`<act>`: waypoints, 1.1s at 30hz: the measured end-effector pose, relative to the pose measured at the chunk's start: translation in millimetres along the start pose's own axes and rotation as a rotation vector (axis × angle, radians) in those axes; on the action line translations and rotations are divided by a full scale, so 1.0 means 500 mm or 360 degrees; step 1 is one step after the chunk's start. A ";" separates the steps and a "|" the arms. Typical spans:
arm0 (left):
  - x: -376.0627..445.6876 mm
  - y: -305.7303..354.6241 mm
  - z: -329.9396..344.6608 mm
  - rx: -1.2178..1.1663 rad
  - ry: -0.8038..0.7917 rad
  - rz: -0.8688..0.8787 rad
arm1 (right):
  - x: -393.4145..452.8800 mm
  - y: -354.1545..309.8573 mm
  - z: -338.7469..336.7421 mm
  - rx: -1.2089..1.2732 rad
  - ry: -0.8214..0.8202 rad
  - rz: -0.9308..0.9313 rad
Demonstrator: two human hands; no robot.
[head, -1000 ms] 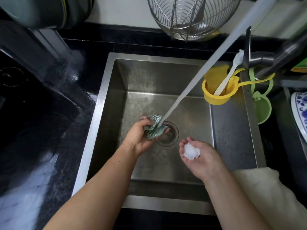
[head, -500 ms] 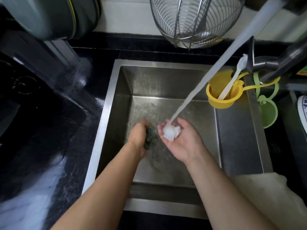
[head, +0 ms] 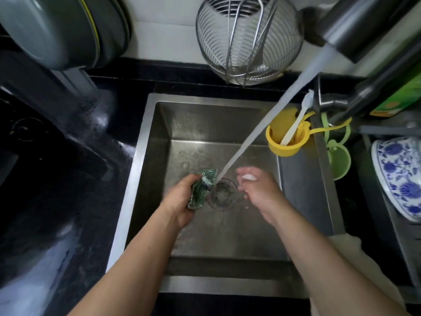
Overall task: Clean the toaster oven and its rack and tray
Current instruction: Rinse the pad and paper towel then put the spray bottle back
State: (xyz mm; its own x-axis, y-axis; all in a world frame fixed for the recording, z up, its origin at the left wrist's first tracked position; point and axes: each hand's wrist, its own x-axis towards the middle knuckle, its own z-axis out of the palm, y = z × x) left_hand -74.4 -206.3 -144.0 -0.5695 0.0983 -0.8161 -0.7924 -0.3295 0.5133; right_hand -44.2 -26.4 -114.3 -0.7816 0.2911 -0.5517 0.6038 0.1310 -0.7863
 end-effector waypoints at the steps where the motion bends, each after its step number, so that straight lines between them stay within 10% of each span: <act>1: 0.000 0.006 0.026 0.0092 -0.0031 0.0011 | 0.007 -0.012 -0.025 -0.0391 0.0088 -0.0123; 7: -0.029 0.048 0.122 0.0256 -0.0195 -0.0230 | 0.027 -0.116 -0.142 -0.2149 0.0219 -0.0647; 13: -0.063 0.049 0.134 0.0228 -0.0155 -0.0226 | 0.063 -0.205 -0.223 -0.2561 0.0513 -0.0522; 25: -0.085 0.069 0.050 0.0597 -0.0020 -0.0028 | 0.091 -0.282 -0.242 -0.2123 0.0710 -0.0205; 33: -0.086 0.040 0.033 0.0638 -0.0006 -0.0168 | 0.023 -0.116 -0.113 -0.1247 0.0324 -0.0326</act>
State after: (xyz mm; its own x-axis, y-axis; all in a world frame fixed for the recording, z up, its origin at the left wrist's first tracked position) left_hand -69.2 -201.4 -94.1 -0.4807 0.1159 -0.8692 -0.8685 0.0740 0.4902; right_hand -79.3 23.0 -59.1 -0.8895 0.3458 -0.2988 0.4460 0.7993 -0.4027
